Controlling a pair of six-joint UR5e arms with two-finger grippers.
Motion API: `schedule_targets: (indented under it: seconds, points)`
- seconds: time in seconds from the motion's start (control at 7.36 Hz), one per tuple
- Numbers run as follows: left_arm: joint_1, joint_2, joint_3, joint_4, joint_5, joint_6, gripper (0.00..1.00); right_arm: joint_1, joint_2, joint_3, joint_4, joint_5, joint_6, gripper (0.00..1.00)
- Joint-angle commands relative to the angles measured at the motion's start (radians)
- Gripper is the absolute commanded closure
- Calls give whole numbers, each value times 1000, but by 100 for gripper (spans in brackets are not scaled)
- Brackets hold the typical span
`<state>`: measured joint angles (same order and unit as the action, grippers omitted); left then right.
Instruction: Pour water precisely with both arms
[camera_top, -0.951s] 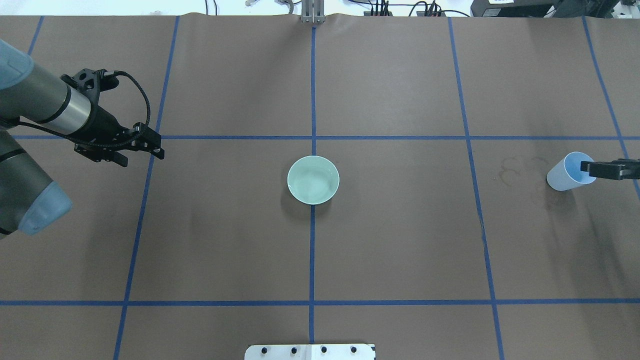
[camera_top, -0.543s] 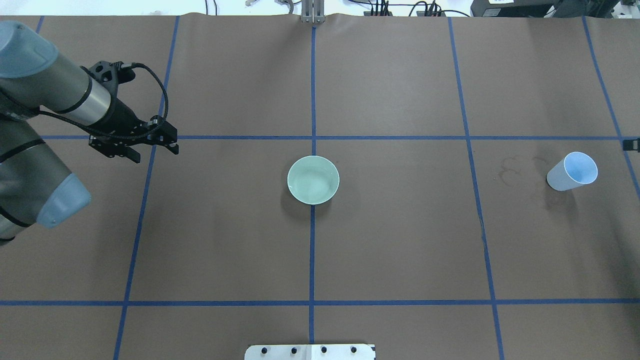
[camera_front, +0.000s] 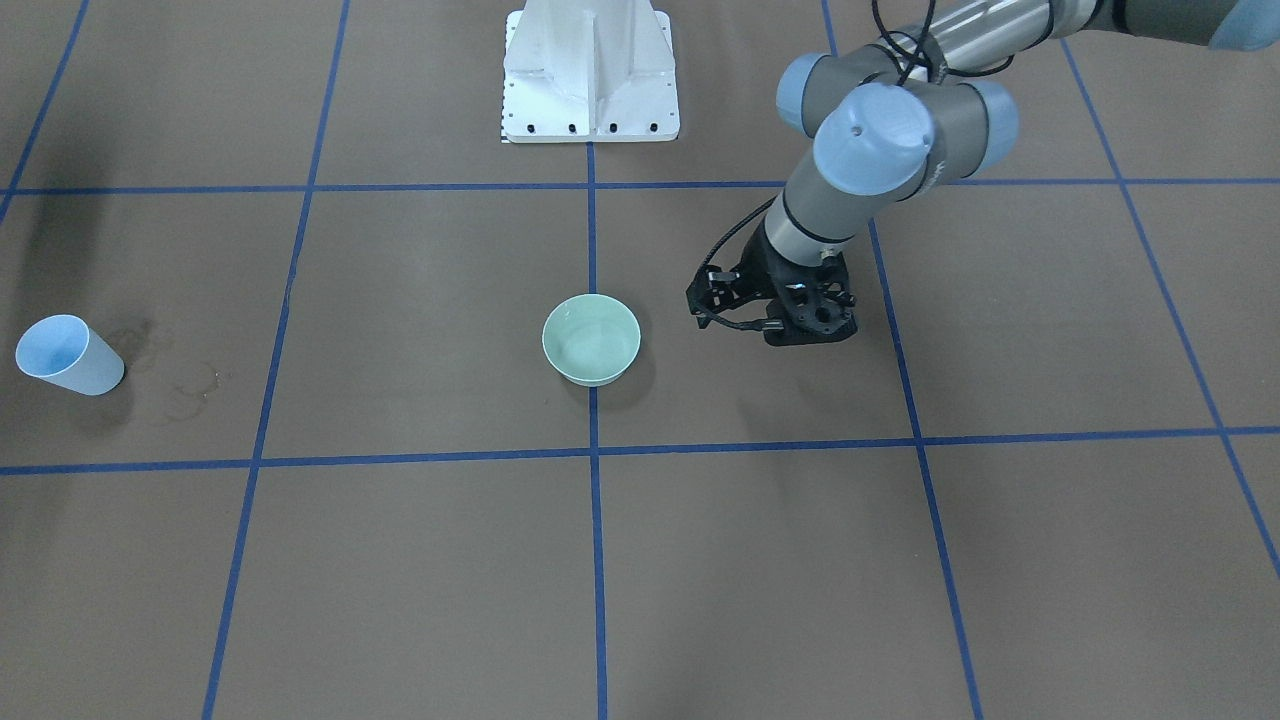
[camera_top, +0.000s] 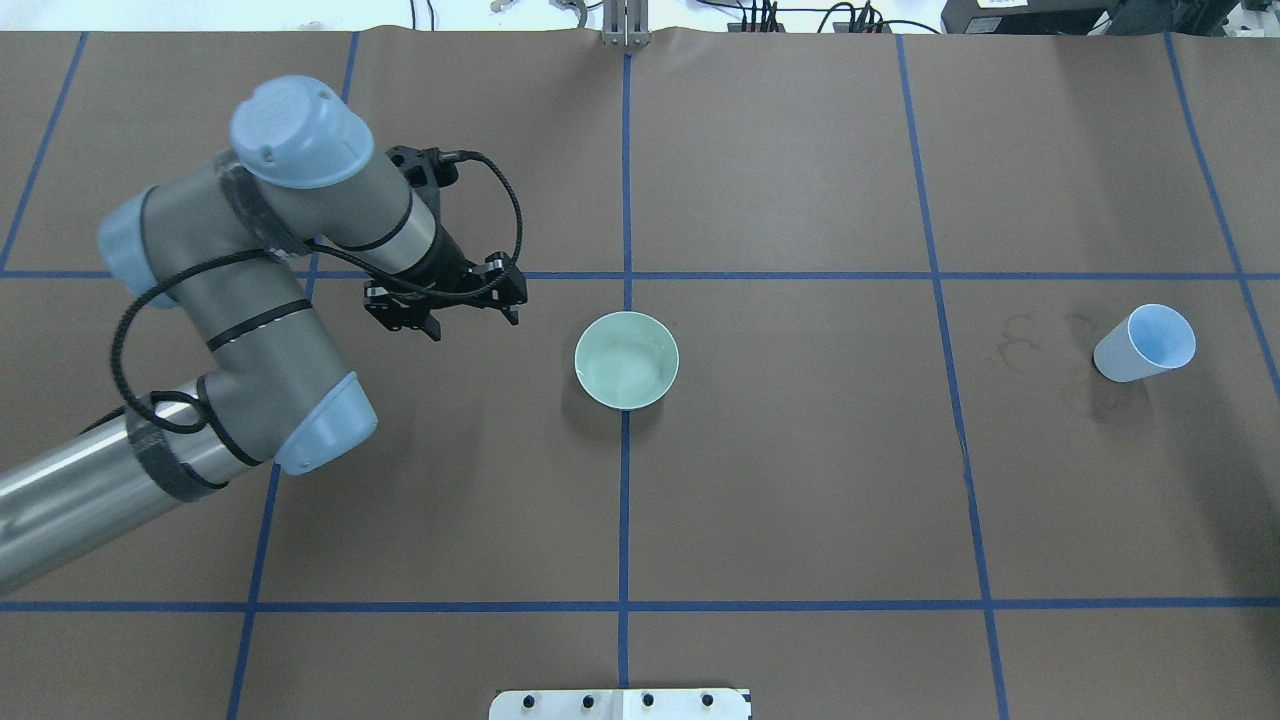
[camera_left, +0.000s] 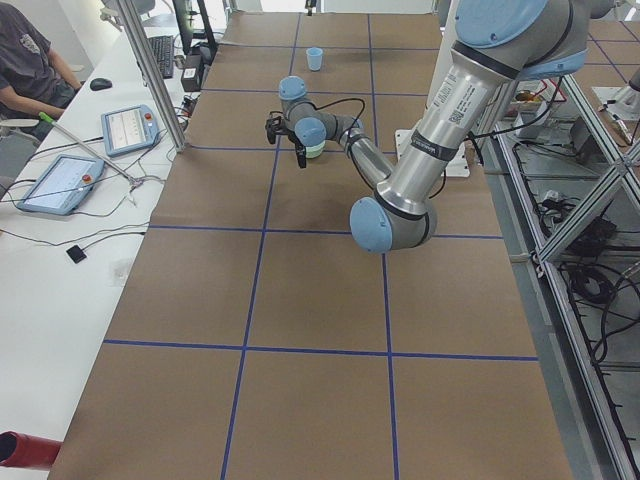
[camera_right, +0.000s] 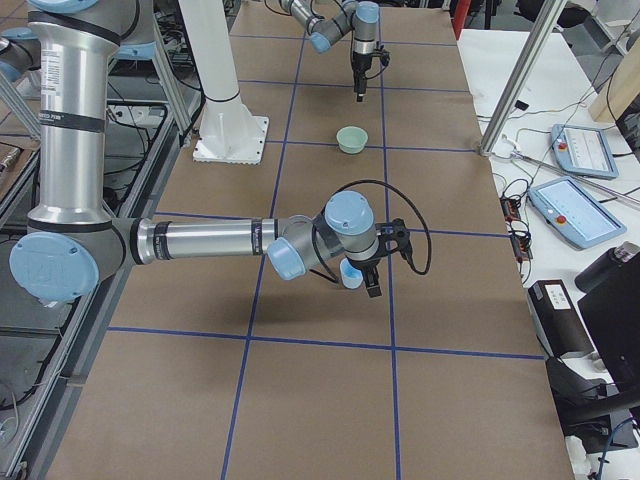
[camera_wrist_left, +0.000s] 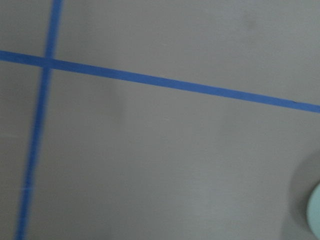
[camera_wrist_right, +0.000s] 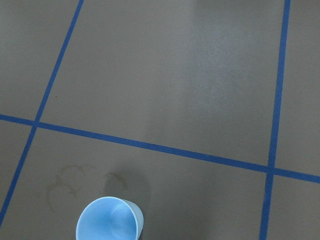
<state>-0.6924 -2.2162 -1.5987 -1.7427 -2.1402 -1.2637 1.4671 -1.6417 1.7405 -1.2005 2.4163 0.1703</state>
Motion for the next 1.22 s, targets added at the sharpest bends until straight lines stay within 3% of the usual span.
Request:
schedule_targets:
  seconds: [0.0,0.14,0.41,0.54,0.68,0.82,1.09]
  points:
    - [66,-121,142,-3,37,-31,8,39,106,14,-363,0,-313,0]
    - [89,-135,173,-7,40,-33,10,51,127,14,-445,-11,-409,0]
    - [102,-138,196,-12,40,-33,25,51,106,19,-449,-13,-416,0]
    - [106,-146,200,-14,40,-34,41,51,96,22,-449,-13,-416,0]
    - [106,-146,200,-17,40,-34,70,50,89,22,-449,-13,-416,0]
    - [106,-146,201,-18,40,-33,90,51,88,22,-449,-11,-416,0]
    - [114,-148,209,-44,40,-33,100,55,85,31,-449,-11,-416,0]
